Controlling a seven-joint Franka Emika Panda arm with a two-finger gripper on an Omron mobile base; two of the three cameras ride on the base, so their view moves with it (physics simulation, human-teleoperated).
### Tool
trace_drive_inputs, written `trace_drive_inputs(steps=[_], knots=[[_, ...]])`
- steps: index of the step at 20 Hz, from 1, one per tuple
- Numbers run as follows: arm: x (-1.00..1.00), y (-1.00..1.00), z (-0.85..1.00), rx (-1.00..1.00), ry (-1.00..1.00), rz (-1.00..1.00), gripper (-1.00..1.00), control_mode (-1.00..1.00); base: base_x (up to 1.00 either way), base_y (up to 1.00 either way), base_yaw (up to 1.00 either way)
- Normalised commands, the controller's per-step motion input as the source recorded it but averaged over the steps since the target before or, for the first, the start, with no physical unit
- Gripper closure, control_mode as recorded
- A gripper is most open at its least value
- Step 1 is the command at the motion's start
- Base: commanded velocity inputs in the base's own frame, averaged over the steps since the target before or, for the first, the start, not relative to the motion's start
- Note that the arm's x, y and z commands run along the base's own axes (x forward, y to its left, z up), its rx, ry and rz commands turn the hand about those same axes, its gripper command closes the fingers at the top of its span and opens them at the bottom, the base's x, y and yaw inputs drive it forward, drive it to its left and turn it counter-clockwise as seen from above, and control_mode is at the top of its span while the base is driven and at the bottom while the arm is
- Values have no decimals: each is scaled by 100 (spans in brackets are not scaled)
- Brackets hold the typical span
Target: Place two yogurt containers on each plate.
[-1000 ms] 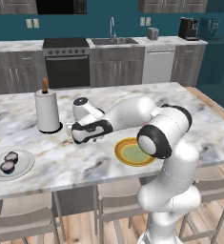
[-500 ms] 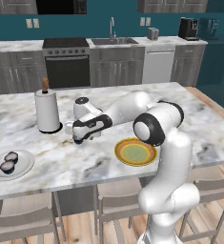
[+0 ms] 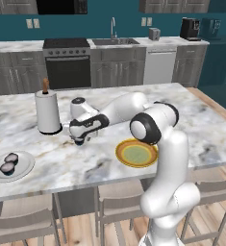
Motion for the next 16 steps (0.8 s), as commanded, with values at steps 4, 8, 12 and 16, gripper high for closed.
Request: trace_drive_inputs(steps=[4,8,12,16], knots=[[1,9,-7,0,9,0,-100,-100,0,0,0],[1,0,-14,-2,13,-8,-100,-100,0,0,0],[22,1,-17,-1,3,-5,-100,-100,0,0,0],[24,4,-26,0,0,-1,-100,-100,0,0,0]])
